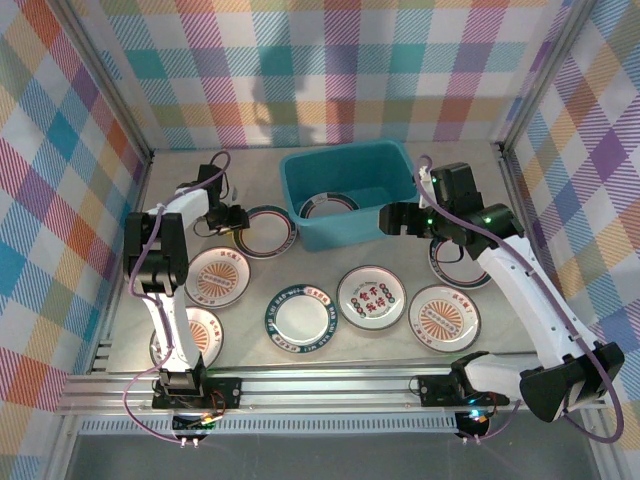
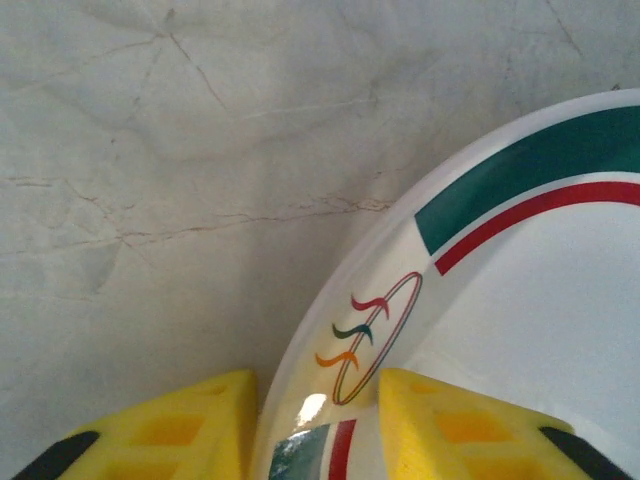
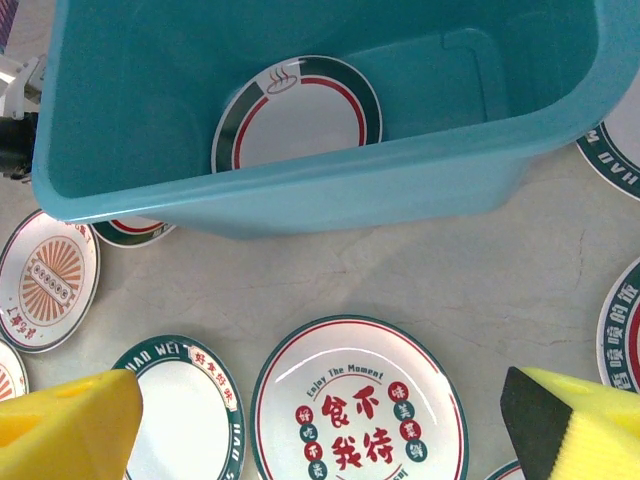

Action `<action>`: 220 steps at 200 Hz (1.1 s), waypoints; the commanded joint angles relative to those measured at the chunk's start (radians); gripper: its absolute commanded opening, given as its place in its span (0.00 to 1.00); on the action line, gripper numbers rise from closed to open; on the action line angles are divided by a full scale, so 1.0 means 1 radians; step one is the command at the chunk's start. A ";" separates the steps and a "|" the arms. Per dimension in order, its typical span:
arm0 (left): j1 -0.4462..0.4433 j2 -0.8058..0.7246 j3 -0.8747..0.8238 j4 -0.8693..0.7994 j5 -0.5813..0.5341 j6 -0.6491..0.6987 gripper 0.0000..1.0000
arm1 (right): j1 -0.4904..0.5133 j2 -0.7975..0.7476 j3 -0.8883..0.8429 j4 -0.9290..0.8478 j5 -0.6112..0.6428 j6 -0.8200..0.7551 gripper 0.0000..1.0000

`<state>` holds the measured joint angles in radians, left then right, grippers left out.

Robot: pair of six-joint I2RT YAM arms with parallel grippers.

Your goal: Place the plates into the plastic bin on the countertop

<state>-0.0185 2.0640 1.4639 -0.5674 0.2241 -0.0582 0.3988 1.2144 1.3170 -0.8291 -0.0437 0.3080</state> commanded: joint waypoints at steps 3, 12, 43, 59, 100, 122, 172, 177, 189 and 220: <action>0.003 0.006 -0.024 0.017 0.029 0.000 0.31 | 0.005 -0.024 -0.018 0.025 -0.001 0.019 0.93; 0.002 -0.004 -0.033 0.020 0.026 0.001 0.30 | 0.005 -0.028 -0.025 0.032 0.000 0.021 0.92; 0.003 -0.042 -0.062 0.032 0.024 0.001 0.22 | 0.005 -0.039 -0.039 0.044 -0.002 0.026 0.92; 0.003 -0.061 -0.073 0.032 0.021 0.000 0.18 | 0.004 -0.047 -0.044 0.050 0.002 0.026 0.92; 0.003 -0.124 -0.097 0.030 0.015 -0.010 0.12 | 0.005 -0.057 -0.054 0.062 0.003 0.027 0.92; 0.003 -0.172 -0.106 0.013 -0.006 -0.015 0.09 | 0.005 -0.065 -0.062 0.069 0.005 0.028 0.92; 0.003 -0.341 -0.108 -0.048 -0.098 -0.033 0.06 | 0.005 -0.061 -0.051 0.088 -0.013 0.022 0.91; 0.003 -0.363 -0.106 -0.053 -0.107 -0.036 0.06 | 0.005 -0.057 -0.047 0.091 -0.020 0.022 0.91; 0.003 -0.416 -0.103 -0.061 -0.125 -0.043 0.06 | 0.005 -0.048 -0.043 0.098 -0.031 0.024 0.90; 0.003 -0.555 -0.083 -0.085 -0.160 -0.064 0.05 | 0.004 -0.022 -0.017 0.112 -0.077 0.031 0.87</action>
<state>-0.0170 1.6249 1.3632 -0.6140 0.1104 -0.0933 0.3988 1.1713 1.2686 -0.7483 -0.0673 0.3264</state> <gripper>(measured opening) 0.078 0.885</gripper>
